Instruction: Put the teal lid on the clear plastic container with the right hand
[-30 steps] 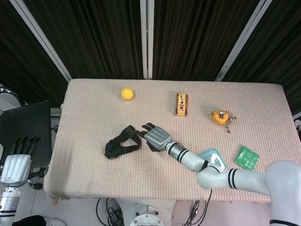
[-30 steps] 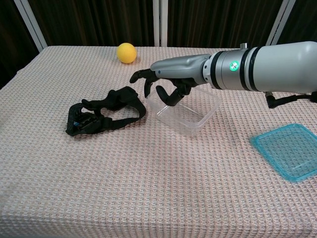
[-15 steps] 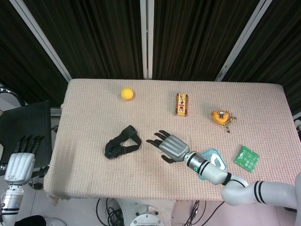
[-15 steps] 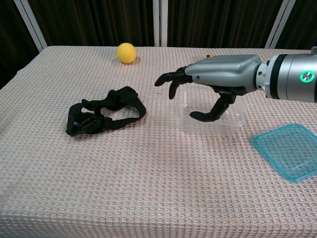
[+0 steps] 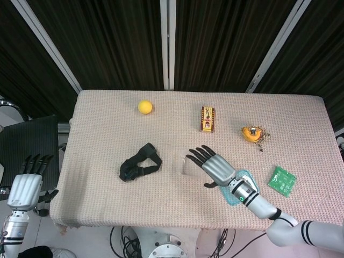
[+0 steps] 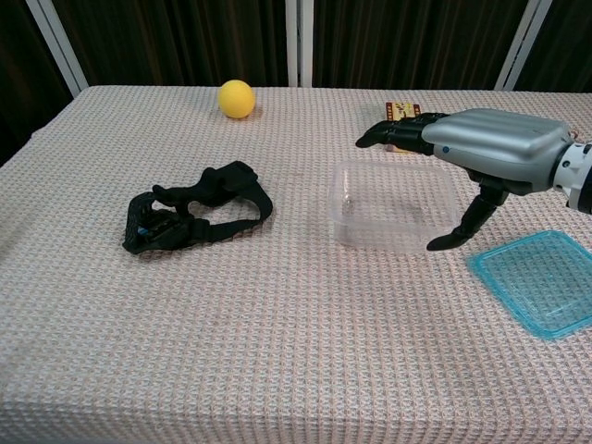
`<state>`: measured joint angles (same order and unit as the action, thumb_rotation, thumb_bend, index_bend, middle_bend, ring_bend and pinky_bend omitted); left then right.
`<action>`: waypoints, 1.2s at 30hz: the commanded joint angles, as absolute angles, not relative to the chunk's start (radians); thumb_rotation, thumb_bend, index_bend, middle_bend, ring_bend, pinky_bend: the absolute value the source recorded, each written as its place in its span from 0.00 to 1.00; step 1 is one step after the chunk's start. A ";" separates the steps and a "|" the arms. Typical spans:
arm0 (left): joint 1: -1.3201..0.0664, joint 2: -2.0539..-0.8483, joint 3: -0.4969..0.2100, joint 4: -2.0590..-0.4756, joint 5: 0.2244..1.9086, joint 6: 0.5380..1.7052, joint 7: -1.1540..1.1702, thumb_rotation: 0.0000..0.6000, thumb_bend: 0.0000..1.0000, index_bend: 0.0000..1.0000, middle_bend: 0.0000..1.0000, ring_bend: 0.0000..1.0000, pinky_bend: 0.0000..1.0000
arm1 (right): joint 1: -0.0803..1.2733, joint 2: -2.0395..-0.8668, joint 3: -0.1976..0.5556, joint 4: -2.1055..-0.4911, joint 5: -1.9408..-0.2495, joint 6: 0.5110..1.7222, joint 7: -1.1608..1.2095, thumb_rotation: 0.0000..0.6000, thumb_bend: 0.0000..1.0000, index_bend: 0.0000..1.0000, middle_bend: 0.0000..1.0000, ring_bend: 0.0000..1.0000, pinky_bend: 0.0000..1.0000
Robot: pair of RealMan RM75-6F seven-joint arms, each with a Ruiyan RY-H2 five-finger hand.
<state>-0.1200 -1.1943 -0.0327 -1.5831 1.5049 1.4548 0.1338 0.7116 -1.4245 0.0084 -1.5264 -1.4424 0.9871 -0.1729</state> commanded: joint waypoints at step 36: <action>-0.092 -1.177 -0.015 -1.639 1.513 1.488 0.175 1.00 0.00 0.10 0.09 0.03 0.00 | 0.495 -1.227 -0.160 -1.481 -1.562 1.021 -0.012 1.00 0.02 0.00 0.10 0.00 0.00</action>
